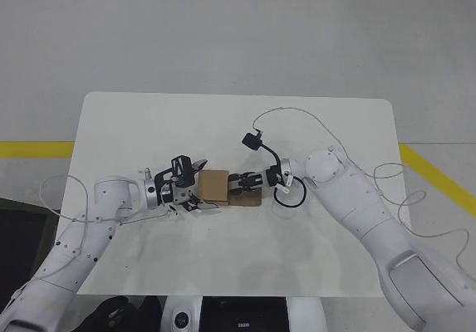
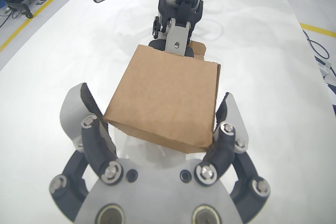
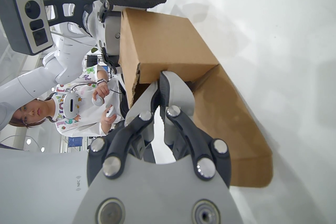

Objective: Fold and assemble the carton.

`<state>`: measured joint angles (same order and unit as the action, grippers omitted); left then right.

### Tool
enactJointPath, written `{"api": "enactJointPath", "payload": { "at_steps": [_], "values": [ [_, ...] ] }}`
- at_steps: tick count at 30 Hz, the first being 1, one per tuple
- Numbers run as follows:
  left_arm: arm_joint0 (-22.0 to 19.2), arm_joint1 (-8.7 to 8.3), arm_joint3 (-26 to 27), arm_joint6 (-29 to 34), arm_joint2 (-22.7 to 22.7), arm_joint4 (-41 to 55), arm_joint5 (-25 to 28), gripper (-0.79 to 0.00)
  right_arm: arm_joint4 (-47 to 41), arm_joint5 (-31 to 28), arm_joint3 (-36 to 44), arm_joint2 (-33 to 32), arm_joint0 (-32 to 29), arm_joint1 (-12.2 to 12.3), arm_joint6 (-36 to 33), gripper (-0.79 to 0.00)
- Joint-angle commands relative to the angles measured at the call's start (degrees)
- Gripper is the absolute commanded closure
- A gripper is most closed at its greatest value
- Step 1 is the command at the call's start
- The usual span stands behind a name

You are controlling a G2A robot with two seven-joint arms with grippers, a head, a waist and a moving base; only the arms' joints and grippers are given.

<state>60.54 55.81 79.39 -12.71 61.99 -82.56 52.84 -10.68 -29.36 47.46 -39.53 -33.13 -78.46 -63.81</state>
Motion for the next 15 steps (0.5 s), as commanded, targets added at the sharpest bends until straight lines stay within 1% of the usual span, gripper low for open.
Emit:
{"api": "enactJointPath", "payload": {
  "at_steps": [1, 7, 15],
  "values": [
    [0.1, -0.02, 0.1, 0.0, 0.0, -0.1, 0.1, -0.785, -0.6, -0.2, -0.4, 0.5, 0.1, -0.5, -0.1, 0.0],
    [0.3, -0.05, 0.3, 0.1, 0.1, -0.4, 0.1, -0.785, -2.2, -1.1, -2.2, 1.9, 0.5, -2.0, 0.0, 0.0],
    [0.5, -0.07, 0.5, 0.3, 0.2, -0.4, 0.1, -0.785, -2.9, -2.3, -4.6, 2.8, 1.3, -3.3, -0.1, 0.0]
  ]
}}
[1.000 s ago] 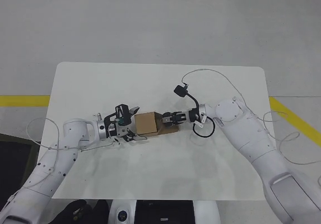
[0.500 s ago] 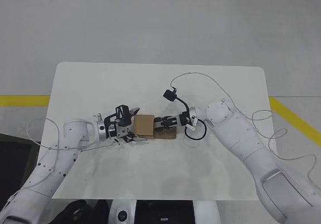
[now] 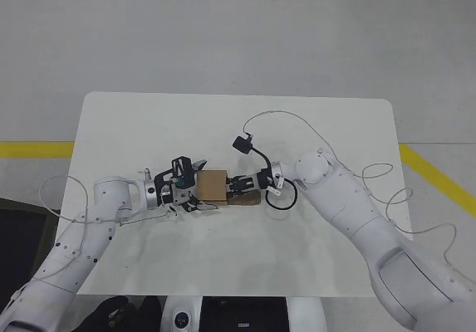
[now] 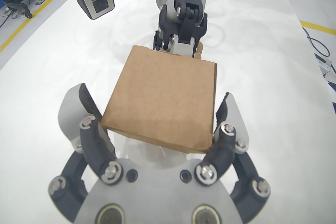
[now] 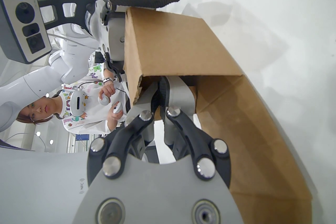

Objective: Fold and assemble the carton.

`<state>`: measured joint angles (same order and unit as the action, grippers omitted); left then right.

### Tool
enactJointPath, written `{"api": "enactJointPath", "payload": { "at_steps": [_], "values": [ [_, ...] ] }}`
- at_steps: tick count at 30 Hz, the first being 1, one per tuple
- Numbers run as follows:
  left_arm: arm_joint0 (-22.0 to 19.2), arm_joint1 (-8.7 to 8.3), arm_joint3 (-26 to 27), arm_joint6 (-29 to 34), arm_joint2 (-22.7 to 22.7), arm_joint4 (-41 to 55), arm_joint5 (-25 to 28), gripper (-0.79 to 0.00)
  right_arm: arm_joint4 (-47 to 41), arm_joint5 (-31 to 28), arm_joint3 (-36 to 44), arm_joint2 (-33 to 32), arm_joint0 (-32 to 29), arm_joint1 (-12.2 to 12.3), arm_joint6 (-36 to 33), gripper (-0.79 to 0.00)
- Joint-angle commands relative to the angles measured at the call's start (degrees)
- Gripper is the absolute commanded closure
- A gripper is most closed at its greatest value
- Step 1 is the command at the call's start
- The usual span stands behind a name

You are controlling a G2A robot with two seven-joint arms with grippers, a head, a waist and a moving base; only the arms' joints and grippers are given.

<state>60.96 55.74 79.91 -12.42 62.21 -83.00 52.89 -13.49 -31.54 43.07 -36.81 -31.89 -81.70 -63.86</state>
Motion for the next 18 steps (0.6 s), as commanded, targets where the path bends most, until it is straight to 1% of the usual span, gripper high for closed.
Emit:
{"api": "enactJointPath", "payload": {
  "at_steps": [1, 5, 9, 18],
  "values": [
    [0.1, 0.0, 0.1, 0.1, 0.0, 0.1, 0.1, -0.785, -0.1, -0.2, -0.5, 0.1, 0.1, -0.2, 0.0, 0.0],
    [0.2, 0.0, 0.3, 0.2, 0.0, 0.1, 0.1, -0.785, -0.3, -0.7, -1.7, -0.1, 0.5, -0.5, -0.4, 0.0],
    [0.4, -0.04, 0.3, 0.4, 0.1, 0.1, 0.1, -0.785, -0.1, -0.8, -2.8, -1.3, 1.1, 0.0, -1.3, 0.0],
    [0.7, -0.07, 0.7, 0.7, 0.5, 0.5, -0.1, -0.785, 0.2, 0.8, -2.3, -5.9, 0.8, 2.7, -4.4, 0.0]
  ]
}}
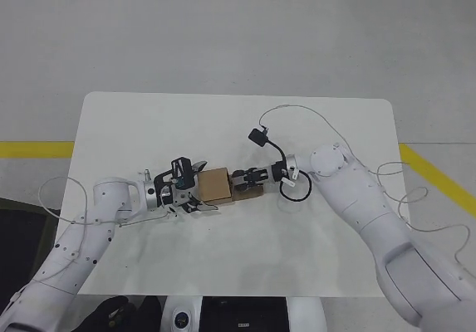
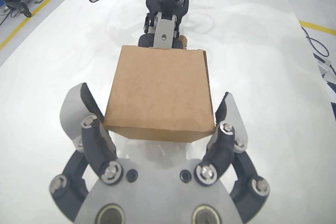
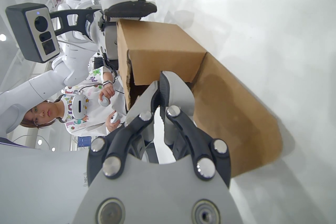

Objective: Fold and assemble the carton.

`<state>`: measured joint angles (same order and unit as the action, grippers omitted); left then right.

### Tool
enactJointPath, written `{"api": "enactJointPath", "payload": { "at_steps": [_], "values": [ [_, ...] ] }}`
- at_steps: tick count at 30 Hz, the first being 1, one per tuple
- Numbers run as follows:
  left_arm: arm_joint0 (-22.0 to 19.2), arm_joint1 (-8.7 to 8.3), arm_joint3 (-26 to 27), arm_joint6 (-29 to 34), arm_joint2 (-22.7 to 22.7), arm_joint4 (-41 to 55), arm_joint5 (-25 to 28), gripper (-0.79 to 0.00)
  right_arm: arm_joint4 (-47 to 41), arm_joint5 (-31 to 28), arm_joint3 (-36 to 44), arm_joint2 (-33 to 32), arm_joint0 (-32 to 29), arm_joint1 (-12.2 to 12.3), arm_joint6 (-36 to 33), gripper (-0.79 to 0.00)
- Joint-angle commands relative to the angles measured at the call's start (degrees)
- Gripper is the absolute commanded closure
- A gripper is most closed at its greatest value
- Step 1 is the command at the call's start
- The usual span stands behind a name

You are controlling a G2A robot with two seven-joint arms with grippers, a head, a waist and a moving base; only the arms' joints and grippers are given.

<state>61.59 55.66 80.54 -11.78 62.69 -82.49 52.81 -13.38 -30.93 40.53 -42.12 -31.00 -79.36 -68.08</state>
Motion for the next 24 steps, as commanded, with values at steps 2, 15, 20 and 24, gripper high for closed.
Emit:
{"api": "enactJointPath", "payload": {
  "at_steps": [2, 15, 20, 24],
  "values": [
    [0.0, 0.01, 0.1, 0.3, 0.0, 0.1, 0.0, -0.785, 0.8, 0.5, 0.8, -1.9, -0.3, 1.2, -0.3, 0.0],
    [-0.1, 0.06, 0.0, 0.7, 0.0, 0.2, 0.1, -0.785, 10.0, 7.4, 10.9, -10.3, -5.1, 7.4, -3.0, -0.215],
    [-0.1, 0.08, 0.1, 0.6, -0.1, 0.0, 0.1, -0.785, 12.0, 9.6, 14.7, -11.7, -7.8, 8.6, -2.4, -0.228],
    [-0.1, 0.05, 0.1, 0.5, 0.1, -0.2, 0.1, -0.785, 12.5, 10.8, 16.6, -12.0, -9.3, 9.0, -2.2, -0.222]
  ]
}}
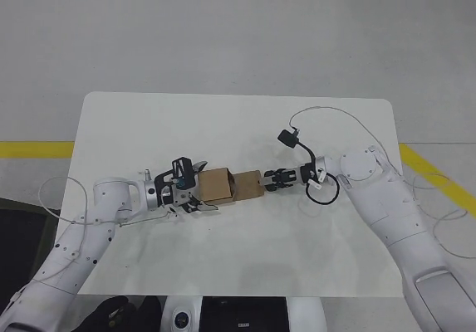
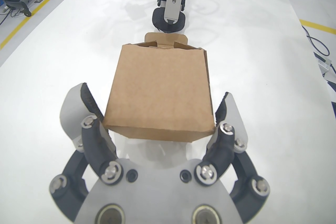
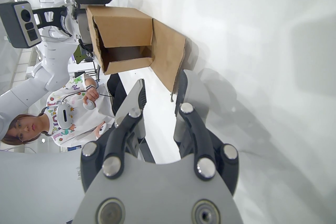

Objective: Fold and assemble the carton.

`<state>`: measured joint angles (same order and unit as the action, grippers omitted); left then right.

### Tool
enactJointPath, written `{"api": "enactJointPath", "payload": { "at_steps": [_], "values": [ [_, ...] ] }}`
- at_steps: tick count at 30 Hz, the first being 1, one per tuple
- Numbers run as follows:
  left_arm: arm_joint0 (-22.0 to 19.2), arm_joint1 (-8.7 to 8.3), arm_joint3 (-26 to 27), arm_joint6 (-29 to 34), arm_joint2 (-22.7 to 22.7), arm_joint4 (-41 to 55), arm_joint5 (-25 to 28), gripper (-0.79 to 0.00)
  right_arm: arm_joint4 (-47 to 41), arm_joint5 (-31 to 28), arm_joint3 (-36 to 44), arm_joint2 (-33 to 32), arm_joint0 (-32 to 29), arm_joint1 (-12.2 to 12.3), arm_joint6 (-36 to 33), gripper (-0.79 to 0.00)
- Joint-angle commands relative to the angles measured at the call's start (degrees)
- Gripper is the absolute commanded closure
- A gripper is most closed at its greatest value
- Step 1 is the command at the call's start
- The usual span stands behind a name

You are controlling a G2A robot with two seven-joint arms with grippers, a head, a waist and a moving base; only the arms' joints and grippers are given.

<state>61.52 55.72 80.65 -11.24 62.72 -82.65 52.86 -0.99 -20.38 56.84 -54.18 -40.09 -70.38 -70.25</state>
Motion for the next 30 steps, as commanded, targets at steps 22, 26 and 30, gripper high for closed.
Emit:
{"api": "enactJointPath", "payload": {
  "at_steps": [22, 26, 30],
  "values": [
    [0.2, 0.0, 0.6, 0.2, 0.0, -0.3, 0.3, -0.785, -4.0, -4.1, -2.1, 4.2, 2.3, -1.8, 0.4, -0.271],
    [0.2, -0.01, 0.8, 0.3, 0.0, -0.3, 0.3, -0.785, -5.4, -4.9, -1.7, 4.4, 3.2, -2.0, 0.1, -0.277],
    [0.3, -0.03, 1.0, 0.3, 0.0, -0.3, 0.4, -0.785, -7.3, -5.7, -1.3, 4.5, 3.8, -2.3, -0.1, -0.283]
  ]
}}
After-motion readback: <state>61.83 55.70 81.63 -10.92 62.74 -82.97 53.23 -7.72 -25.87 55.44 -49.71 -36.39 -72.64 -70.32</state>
